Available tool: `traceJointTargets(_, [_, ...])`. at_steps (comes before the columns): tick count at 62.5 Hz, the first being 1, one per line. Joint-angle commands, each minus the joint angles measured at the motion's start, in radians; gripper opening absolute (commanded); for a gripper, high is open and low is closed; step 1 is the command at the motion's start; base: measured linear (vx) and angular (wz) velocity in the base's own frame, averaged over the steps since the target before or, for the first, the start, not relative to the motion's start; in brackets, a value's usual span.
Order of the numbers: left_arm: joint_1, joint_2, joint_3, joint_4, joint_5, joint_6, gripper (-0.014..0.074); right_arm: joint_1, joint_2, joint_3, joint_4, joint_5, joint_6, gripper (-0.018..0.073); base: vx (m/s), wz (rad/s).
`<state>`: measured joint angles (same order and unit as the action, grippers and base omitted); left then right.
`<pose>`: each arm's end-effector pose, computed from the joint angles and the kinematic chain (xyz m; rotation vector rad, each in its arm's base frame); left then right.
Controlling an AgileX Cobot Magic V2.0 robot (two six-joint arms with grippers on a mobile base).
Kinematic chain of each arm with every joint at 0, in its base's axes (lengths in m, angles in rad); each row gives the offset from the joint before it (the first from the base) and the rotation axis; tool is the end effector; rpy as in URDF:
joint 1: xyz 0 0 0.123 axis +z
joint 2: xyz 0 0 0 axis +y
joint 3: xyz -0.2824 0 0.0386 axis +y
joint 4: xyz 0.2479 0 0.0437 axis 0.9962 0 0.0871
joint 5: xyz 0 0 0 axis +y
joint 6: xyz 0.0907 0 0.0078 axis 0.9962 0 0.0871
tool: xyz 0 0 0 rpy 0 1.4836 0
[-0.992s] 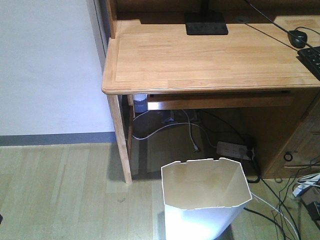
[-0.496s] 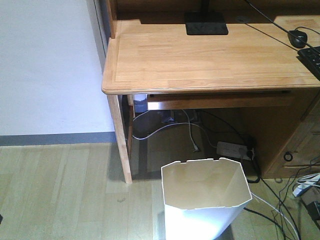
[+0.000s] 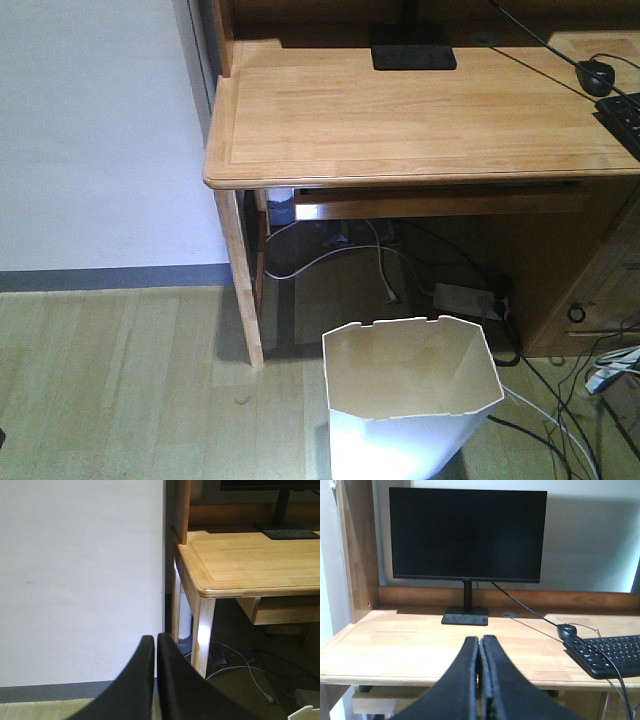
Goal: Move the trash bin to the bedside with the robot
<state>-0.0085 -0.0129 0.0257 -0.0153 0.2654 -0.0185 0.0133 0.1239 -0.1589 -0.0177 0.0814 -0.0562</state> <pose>0.0549 -0.0008 0.1811 -0.0189 1.7618 -0.0339 0.0617 0.0007 0.2521 -0.0655 1.5288 -0.0493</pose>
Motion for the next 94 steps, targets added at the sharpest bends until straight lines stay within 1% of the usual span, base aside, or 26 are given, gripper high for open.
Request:
traceJointTargets(1, [-0.006, -0.014, 0.019, -0.003, -0.069, -0.004, -0.0006, -0.001, 0.093, -0.102, -0.005, -0.022, -0.006, -0.0009, 0.0, 0.0])
traceJointTargets(9, [-0.006, -0.014, 0.019, -0.003, -0.069, -0.004, -0.0006, -0.001, 0.181, -0.159, -0.005, -0.013, -0.006, -0.0009, 0.0, 0.0])
traceJointTargets(26, [-0.006, -0.014, 0.019, -0.003, -0.069, -0.004, -0.0006, -0.001, 0.269, -0.157, -0.005, -0.038, -0.001, -0.0009, 0.0, 0.0])
traceJointTargets(37, [-0.006, -0.014, 0.019, -0.003, -0.069, -0.004, -0.0006, -0.001, 0.29, -0.155, -0.005, -0.039, -0.001, 0.001, 0.0, 0.0])
traceJointTargets(44, [-0.006, -0.014, 0.019, -0.003, -0.069, -0.004, -0.0006, -0.001, 0.29, -0.155, -0.005, -0.039, -0.001, 0.0062, 0.0, 0.0])
traceJointTargets(50, [-0.006, -0.014, 0.019, -0.003, -0.069, -0.004, -0.0006, -0.001, 0.29, -0.155, -0.005, -0.038, -0.001, 0.0131, 0.0, 0.0])
traceJointTargets(57, [-0.006, -0.014, 0.019, -0.003, -0.069, -0.004, -0.0006, -0.001, 0.29, -0.155, -0.006, -0.038, -0.002, 0.0235, 0.0, 0.0])
traceJointTargets(60, [-0.006, -0.014, 0.019, -0.003, -0.069, -0.004, -0.0006, -0.001, 0.29, -0.155, -0.006, -0.038, -0.002, 0.0297, 0.0, 0.0])
traceJointTargets(71, [-0.006, -0.014, 0.019, -0.003, -0.069, -0.004, -0.0006, -0.001, 0.29, -0.155, -0.007, -0.041, -0.001, 0.0449, 0.0, 0.0])
traceJointTargets(78, [-0.006, -0.014, 0.019, -0.003, -0.069, -0.004, -0.0006, -0.001, 0.29, -0.155, -0.007, -0.039, -0.001, 0.0488, 0.0, 0.0])
traceJointTargets(86, [-0.006, -0.014, 0.019, -0.003, -0.069, -0.004, -0.0006, -0.001, 0.29, -0.155, -0.006, -0.042, 0.001, 0.0487, 0.0, 0.0])
traceJointTargets(90, [-0.006, -0.014, 0.019, -0.003, -0.069, -0.004, -0.0006, -0.001, 0.29, -0.155, 0.024, -0.033, 0.018, 0.0487, 0.0, 0.0])
traceJointTargets(94, [-0.006, -0.014, 0.019, -0.003, -0.069, -0.004, -0.0006, -0.001, 0.29, -0.155, 0.032, -0.019, 0.017, 0.0487, 0.0, 0.0])
